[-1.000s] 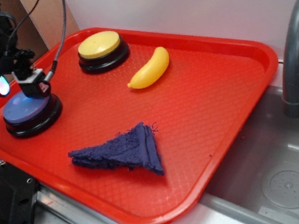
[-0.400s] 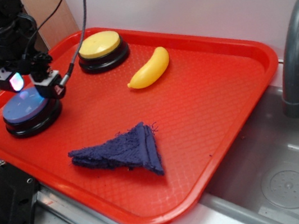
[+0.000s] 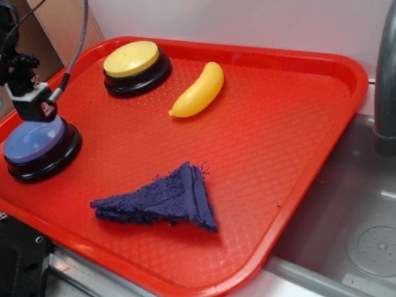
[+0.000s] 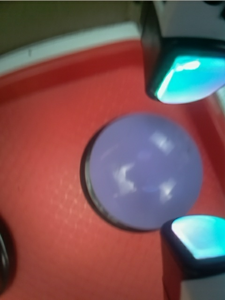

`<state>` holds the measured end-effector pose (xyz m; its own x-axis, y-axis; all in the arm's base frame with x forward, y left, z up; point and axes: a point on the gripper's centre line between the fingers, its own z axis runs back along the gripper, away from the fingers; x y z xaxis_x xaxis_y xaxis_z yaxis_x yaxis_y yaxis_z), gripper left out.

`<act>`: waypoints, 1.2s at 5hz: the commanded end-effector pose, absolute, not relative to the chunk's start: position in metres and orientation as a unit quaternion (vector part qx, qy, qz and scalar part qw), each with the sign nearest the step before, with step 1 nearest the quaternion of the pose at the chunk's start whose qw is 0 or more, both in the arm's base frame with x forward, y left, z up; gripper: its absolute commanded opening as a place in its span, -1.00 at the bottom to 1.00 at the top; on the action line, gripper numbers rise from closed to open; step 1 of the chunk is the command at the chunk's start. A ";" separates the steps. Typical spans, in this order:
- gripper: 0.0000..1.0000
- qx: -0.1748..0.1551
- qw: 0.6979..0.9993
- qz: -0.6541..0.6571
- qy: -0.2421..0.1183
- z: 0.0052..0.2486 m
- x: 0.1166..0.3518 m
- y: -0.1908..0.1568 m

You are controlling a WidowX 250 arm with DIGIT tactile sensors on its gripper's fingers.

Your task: Push the purple button.

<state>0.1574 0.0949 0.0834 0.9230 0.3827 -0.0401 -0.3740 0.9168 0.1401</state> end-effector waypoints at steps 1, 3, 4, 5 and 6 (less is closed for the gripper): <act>1.00 0.075 0.975 0.210 -0.016 0.120 0.155 0.100; 1.00 0.060 0.974 0.215 -0.036 0.142 0.145 0.104; 1.00 0.065 0.973 0.217 -0.046 0.150 0.142 0.103; 1.00 0.059 0.977 0.196 -0.062 0.160 0.138 0.097; 1.00 0.068 0.978 0.185 -0.071 0.163 0.137 0.094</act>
